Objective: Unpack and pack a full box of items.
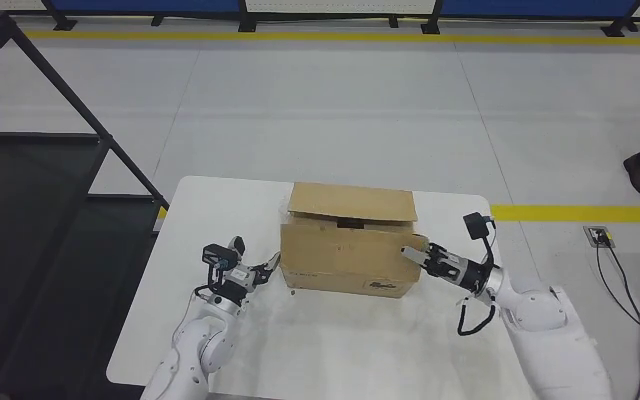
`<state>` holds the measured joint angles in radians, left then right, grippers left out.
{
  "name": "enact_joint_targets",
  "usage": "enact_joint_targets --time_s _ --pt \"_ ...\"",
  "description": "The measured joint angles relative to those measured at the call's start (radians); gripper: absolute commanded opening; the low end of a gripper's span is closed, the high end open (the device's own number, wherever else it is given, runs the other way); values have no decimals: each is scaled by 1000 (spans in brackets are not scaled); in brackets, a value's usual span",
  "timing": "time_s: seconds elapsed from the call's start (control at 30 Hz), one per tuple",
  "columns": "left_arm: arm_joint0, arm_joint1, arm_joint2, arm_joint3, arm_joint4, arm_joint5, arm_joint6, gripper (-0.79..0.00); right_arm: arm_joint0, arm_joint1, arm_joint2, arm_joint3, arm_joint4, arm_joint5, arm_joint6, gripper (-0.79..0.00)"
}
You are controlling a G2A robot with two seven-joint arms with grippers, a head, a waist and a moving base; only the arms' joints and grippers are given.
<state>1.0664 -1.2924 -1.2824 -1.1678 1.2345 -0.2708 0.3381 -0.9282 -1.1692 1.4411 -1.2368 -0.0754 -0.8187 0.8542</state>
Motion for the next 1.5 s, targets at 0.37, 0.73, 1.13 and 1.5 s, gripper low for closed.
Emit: enact_joint_targets --time_s 0.37,0.73,1.13,1.5 --pt "5 -2 0 -2 -4 7 5 0 -30 16 -9 -33 -4 -10 -20 -785" --pt "-6 -5 7 5 6 11 -1 0 -75 40 -18 -58 94 -92 48 -785" --pt "-1 -5 8 27 20 9 3 0 -86 65 -32 -78 125 -89 56 0" --pt "35 2 17 -19 73 -41 -5 0 -134 86 37 -104 227 -112 -42 0"
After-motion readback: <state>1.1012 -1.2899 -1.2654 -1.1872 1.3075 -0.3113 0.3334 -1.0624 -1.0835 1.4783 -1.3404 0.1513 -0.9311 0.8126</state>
